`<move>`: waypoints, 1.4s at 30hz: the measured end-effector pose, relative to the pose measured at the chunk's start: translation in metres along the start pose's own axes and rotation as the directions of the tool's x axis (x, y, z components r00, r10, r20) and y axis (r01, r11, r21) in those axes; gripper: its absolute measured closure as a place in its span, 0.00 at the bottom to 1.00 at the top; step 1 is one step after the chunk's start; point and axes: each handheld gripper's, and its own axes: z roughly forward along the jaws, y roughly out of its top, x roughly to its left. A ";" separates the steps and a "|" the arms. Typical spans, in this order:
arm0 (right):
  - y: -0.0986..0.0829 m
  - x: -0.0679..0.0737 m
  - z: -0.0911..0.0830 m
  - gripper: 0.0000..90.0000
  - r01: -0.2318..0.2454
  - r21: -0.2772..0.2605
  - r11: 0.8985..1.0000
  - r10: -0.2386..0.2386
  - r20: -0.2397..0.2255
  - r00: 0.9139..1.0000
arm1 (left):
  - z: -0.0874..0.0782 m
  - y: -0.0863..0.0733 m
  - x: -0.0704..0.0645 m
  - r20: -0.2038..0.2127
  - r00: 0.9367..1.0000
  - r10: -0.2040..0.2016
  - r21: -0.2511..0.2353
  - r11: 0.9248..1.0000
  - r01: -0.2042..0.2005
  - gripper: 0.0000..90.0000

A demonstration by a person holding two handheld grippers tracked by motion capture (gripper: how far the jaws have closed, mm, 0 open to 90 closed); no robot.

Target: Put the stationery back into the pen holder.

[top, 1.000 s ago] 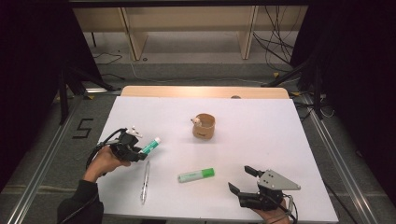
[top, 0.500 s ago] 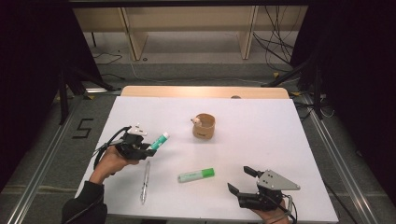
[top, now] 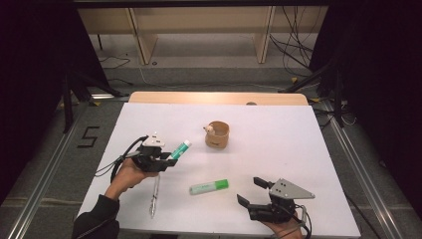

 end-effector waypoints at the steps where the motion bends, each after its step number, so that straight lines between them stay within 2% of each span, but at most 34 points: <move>1: 0.001 0.000 0.001 0.23 -0.001 -0.005 1.000 0.001 -0.006 1.000 | 0.001 0.001 -0.003 0.007 1.000 0.003 -0.001 1.000 -0.003 0.72; 7: 0.007 0.003 0.009 0.23 -0.048 -0.013 0.999 0.048 -0.049 0.998 | 0.006 0.007 -0.019 0.032 0.999 0.036 -0.019 0.999 -0.036 0.72; 8: 0.008 0.003 0.011 0.23 -0.044 -0.010 0.999 0.044 -0.050 0.998 | 0.006 0.007 -0.019 0.032 0.999 0.036 -0.019 0.999 -0.036 0.72; 12: 0.012 0.005 0.018 0.23 -0.032 -0.007 0.999 0.031 -0.053 0.998 | 0.010 0.011 -0.032 0.042 0.997 0.068 -0.049 0.997 -0.066 0.72; 18: 0.018 0.004 0.031 0.23 -0.038 -0.005 0.999 0.037 -0.068 0.997 | 0.017 0.013 -0.046 0.055 0.994 0.097 -0.064 0.994 -0.093 0.72; 25: 0.022 -0.002 0.044 0.23 -0.085 -0.001 0.996 0.085 -0.086 0.993 | 0.025 0.014 -0.063 0.064 0.988 0.144 -0.083 0.987 -0.138 0.72; 28: 0.025 -0.003 0.049 0.23 -0.103 0.000 0.995 0.102 -0.100 0.990 | 0.026 0.014 -0.069 0.075 0.985 0.158 -0.092 0.984 -0.151 0.72; 32: 0.028 -0.003 0.055 0.23 -0.119 -0.003 0.993 0.118 -0.111 0.987 | 0.028 0.015 -0.072 0.072 0.984 0.163 -0.098 0.983 -0.156 0.72; 36: 0.029 -0.004 0.061 0.23 -0.123 0.000 0.992 0.123 -0.103 0.987 | 0.030 0.014 -0.078 0.059 0.981 0.184 -0.115 0.978 -0.176 0.72; 38: 0.030 -0.005 0.062 0.24 -0.130 -0.003 0.991 0.129 -0.106 0.986 | 0.031 0.014 -0.080 0.061 0.981 0.185 -0.115 0.977 -0.177 0.72; 40: 0.031 -0.007 0.066 0.24 -0.158 -0.002 0.987 0.157 -0.111 0.981 | 0.032 0.014 -0.084 0.061 0.977 0.204 -0.119 0.973 -0.196 0.72; 42: 0.032 -0.008 0.068 0.24 -0.169 -0.004 0.986 0.168 -0.108 0.980 | 0.033 0.014 -0.086 0.064 0.977 0.205 -0.120 0.973 -0.197 0.72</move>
